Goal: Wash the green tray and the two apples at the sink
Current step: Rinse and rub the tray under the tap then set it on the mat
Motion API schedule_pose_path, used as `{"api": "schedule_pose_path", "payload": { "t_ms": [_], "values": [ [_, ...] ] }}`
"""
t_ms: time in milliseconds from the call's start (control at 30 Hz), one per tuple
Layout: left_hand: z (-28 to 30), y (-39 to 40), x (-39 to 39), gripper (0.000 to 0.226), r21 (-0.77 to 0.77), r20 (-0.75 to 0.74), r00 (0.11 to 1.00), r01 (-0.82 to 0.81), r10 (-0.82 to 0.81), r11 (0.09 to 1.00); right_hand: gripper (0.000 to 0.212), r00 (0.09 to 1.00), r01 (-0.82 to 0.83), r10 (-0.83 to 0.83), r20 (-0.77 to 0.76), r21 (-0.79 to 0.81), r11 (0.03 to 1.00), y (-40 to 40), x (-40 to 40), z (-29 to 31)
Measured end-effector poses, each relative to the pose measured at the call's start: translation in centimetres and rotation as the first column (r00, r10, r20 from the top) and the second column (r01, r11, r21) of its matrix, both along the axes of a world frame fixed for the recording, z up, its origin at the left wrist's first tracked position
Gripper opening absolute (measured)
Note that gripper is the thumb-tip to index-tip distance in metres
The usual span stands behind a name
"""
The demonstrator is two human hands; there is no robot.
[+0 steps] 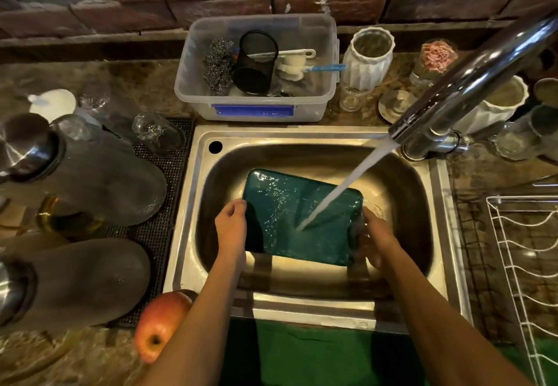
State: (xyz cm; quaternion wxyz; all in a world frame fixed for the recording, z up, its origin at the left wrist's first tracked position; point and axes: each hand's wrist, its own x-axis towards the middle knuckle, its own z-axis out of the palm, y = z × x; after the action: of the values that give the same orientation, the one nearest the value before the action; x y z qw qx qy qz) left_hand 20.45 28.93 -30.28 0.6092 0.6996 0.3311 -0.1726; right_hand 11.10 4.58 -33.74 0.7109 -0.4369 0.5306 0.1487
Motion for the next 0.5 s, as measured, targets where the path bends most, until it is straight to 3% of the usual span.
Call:
{"api": "schedule_pose_path", "payload": {
  "t_ms": [267,400,500],
  "values": [
    [-0.2,0.6,-0.8,0.023,-0.036,0.013,0.997,-0.072,0.073,0.997,0.038,0.988,-0.079,0.105,0.115,-0.207,0.975,-0.4,2.1,2.3],
    [-0.9,0.2,-1.1,0.016,-0.035,-0.094,0.991,-0.095,0.091,0.995,0.028,0.973,-0.114,0.173,0.150,-0.337,0.935,-1.2,3.3,3.2],
    [-1.3,-0.2,-1.2,0.020,-0.002,-0.171,0.982,-0.078,0.076,0.997,0.038,0.970,-0.138,0.200,0.134,-0.373,0.918,-1.9,3.9,3.4]
  ]
}}
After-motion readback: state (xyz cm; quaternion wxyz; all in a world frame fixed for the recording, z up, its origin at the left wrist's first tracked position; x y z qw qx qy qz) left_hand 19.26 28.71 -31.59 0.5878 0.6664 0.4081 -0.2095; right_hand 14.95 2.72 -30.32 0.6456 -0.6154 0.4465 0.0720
